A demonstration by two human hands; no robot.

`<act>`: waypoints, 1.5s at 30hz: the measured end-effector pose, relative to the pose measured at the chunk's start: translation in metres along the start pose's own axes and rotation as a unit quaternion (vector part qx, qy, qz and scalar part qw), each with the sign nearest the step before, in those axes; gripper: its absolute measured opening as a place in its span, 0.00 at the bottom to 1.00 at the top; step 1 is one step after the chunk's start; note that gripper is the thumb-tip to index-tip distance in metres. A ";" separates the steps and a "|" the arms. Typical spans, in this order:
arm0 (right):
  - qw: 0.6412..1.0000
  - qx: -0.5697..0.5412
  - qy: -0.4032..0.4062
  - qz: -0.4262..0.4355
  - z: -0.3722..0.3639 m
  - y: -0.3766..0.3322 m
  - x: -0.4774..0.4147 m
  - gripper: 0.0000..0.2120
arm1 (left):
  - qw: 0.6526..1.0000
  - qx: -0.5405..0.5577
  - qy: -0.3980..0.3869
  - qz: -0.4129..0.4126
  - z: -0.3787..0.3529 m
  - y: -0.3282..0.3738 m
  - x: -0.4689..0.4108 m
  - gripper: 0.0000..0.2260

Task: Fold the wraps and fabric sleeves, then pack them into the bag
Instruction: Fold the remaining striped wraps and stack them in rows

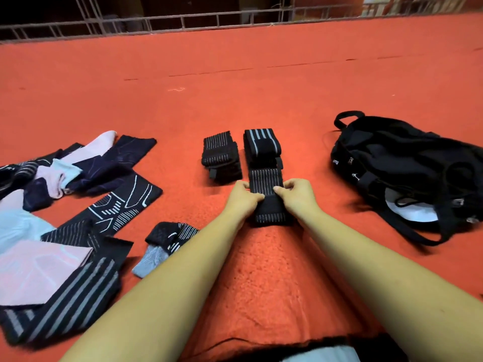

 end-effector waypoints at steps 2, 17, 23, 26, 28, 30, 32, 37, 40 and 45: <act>1.000 0.028 0.004 -0.004 0.001 0.002 -0.011 0.07 | 0.999 -0.038 0.017 -0.002 -0.001 -0.001 -0.012 0.17; 0.981 0.174 0.083 0.006 0.011 -0.012 -0.013 0.11 | 0.984 -0.177 -0.010 -0.035 0.026 0.003 -0.013 0.06; 0.989 0.137 0.016 0.055 -0.013 -0.069 0.011 0.07 | 0.983 -0.163 -0.007 -0.089 0.121 0.005 0.046 0.09; 0.989 0.122 -0.042 0.073 -0.053 -0.092 0.023 0.07 | 0.977 -0.192 0.057 -0.077 0.181 -0.012 0.080 0.08; 0.984 0.122 -0.088 0.093 -0.086 -0.106 0.033 0.06 | 0.969 -0.217 0.098 -0.063 0.218 -0.025 0.103 0.05; 0.976 0.126 -0.137 0.114 -0.120 -0.117 0.043 0.04 | 0.956 -0.256 0.136 -0.042 0.249 -0.041 0.126 0.05; 0.964 0.122 -0.196 0.135 -0.153 -0.126 0.057 0.04 | 0.951 -0.270 0.145 -0.036 0.272 -0.058 0.148 0.06; 0.900 0.154 -0.371 0.168 -0.223 -0.131 0.091 0.13 | 0.945 -0.324 0.032 -0.040 0.286 -0.099 0.188 0.09; 0.876 0.193 -0.405 0.177 -0.242 -0.127 0.103 0.17 | 0.942 -0.327 0.021 -0.071 0.284 -0.120 0.198 0.17; 0.893 0.080 -0.406 0.176 -0.235 -0.125 0.116 0.07 | 0.974 -0.202 0.052 -0.086 0.280 -0.135 0.199 0.06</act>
Point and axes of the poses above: each hand's wrist, its own x-axis away from the middle knuckle, its own z-axis out of the back of the hand, y = z × x, the point moved 2 cm from there along -x, towards the middle knuckle, and after that the axes turned 13 degrees about -y, right-handed, at the moved point
